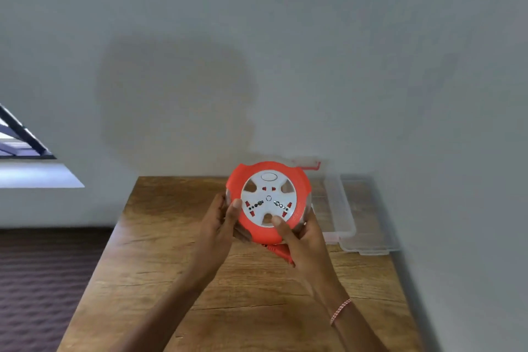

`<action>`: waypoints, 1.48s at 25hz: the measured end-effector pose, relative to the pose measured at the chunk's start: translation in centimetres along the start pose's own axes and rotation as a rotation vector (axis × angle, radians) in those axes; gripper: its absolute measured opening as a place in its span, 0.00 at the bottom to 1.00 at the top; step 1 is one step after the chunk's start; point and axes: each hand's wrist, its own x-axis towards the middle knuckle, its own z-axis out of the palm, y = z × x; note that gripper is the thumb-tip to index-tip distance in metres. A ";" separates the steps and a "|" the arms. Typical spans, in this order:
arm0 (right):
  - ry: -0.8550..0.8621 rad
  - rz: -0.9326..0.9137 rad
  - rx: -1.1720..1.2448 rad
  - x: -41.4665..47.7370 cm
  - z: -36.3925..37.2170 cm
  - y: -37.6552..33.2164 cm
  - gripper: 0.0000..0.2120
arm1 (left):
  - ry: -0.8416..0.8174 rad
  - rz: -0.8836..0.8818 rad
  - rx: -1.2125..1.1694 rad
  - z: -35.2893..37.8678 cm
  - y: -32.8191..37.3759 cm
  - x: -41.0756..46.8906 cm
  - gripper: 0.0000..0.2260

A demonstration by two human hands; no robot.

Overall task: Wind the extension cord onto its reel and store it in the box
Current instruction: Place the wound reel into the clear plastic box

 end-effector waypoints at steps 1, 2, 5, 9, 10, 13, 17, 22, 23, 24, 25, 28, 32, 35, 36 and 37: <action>0.040 0.001 0.013 -0.6 -0.2 -1.0 0.31 | -0.031 -0.040 -0.002 0.6 1.2 0.4 0.15; 0.087 -0.004 0.014 -1.0 -0.4 -2.0 0.30 | -0.063 -0.081 0.001 1.1 2.1 0.9 0.17; 0.169 -0.005 0.067 -1.2 -1.3 -3.5 0.29 | -0.067 -0.174 -0.027 2.5 2.8 3.9 0.20; 0.272 0.000 0.110 -1.0 -2.7 -3.5 0.23 | -0.062 -0.273 0.280 5.1 0.5 10.8 0.11; 0.295 0.011 0.125 -1.1 -3.1 -3.1 0.23 | -0.137 -0.289 0.420 5.9 0.1 12.5 0.12; 0.346 0.042 0.165 -1.4 -4.3 -2.0 0.26 | -0.287 -0.343 0.612 8.3 -0.8 16.2 0.19; 0.391 0.048 0.153 -1.5 -5.0 -1.2 0.27 | -0.224 -0.358 0.670 9.6 -2.4 17.8 0.15; 0.343 0.060 0.149 -0.3 -4.2 -1.5 0.31 | -0.222 -0.439 0.599 6.6 -3.7 15.9 0.05; 0.329 0.062 0.142 0.0 -3.7 -1.6 0.31 | -0.205 -0.483 0.548 5.5 -3.9 15.1 0.07; 0.316 0.064 0.126 0.3 -3.3 -1.6 0.31 | -0.173 -0.531 0.482 4.2 -4.3 14.2 0.07; 0.302 0.071 0.105 0.6 -2.8 -1.4 0.31 | -0.127 -0.575 0.402 2.9 -4.7 13.2 0.06; 0.243 0.119 0.041 1.8 -1.4 -0.7 0.33 | 0.026 -0.678 0.148 -1.1 -5.8 9.9 0.07; 0.080 0.154 -0.008 3.8 0.7 0.1 0.31 | 0.171 -0.748 -0.175 -6.0 -6.1 4.9 0.06; -0.065 0.196 -0.122 5.1 2.8 0.2 0.30 | 0.252 -0.767 -0.311 -8.7 -6.0 1.0 0.05; -0.117 0.209 -0.169 5.5 3.5 0.2 0.30 | 0.270 -0.772 -0.339 -9.3 -5.9 -0.1 0.05; -0.168 0.222 -0.212 5.8 4.4 0.2 0.30 | 0.286 -0.775 -0.357 -9.9 -5.8 -1.3 0.06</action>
